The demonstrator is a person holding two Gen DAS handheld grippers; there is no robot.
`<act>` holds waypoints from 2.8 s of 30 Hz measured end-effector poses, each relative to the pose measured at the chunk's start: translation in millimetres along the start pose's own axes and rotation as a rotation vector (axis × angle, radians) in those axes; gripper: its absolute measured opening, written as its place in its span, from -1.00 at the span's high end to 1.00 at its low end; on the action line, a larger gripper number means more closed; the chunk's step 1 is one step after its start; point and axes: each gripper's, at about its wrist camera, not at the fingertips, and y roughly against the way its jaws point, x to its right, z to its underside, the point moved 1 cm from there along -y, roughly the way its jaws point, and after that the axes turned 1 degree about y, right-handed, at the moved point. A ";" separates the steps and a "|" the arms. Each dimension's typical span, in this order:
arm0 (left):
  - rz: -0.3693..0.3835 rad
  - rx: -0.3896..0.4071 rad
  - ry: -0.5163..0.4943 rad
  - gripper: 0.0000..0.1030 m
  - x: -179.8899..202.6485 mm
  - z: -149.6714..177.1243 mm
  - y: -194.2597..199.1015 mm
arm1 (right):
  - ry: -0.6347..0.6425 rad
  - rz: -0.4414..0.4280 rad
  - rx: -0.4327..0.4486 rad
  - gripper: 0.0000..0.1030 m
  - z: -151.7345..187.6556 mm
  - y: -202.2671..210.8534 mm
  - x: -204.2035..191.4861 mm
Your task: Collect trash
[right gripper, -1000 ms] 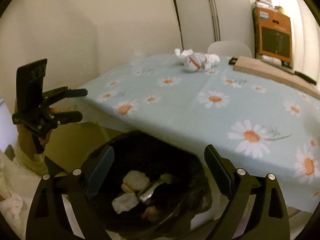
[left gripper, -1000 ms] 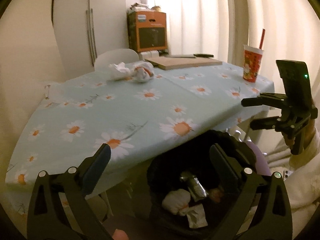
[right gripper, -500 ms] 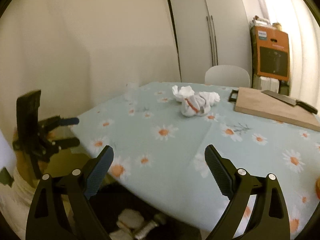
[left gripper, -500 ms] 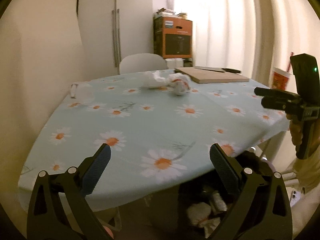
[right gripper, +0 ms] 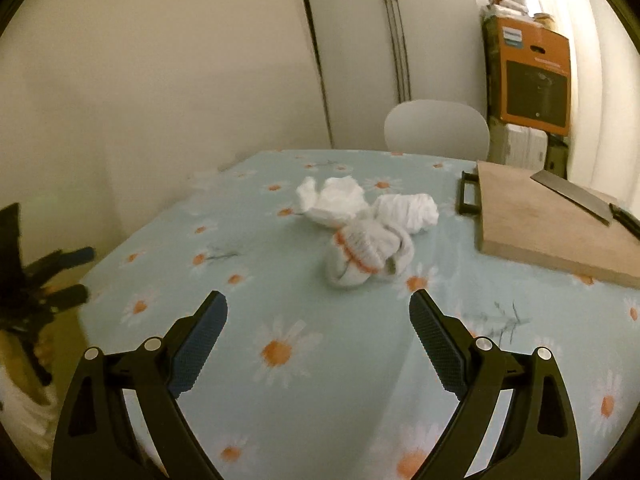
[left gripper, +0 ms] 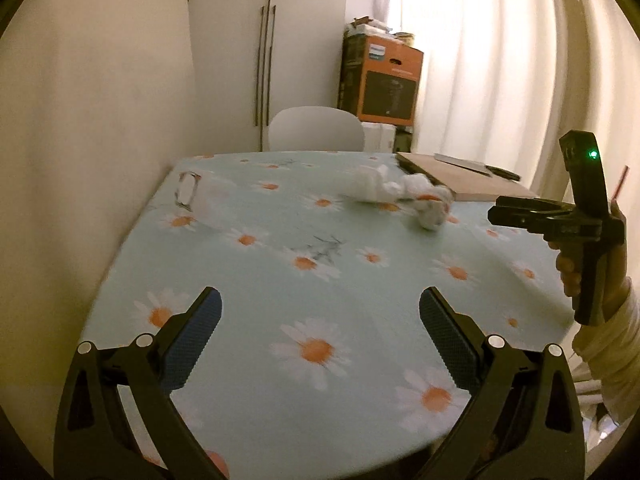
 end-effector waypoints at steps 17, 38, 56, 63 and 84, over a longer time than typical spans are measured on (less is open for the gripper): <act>-0.115 -0.104 0.128 -0.88 -75.9 -49.1 -74.9 | 0.039 0.138 -0.081 -0.03 -33.7 -80.8 16.5; -0.183 -0.196 0.319 -0.88 -97.4 -72.6 -152.0 | 0.135 0.065 0.251 0.23 -27.6 -15.6 -3.9; -0.278 -0.216 0.285 -0.49 -114.1 -81.8 -159.5 | 0.129 0.062 0.249 0.23 -30.1 -18.9 -3.4; -0.350 -0.137 0.143 -0.49 -90.8 -81.1 -119.9 | 0.130 0.049 0.226 0.23 -32.2 -25.3 -2.6; -0.207 0.103 -0.158 -0.49 43.1 -54.1 -3.6 | 0.159 -0.008 0.235 0.23 -31.2 24.2 -12.1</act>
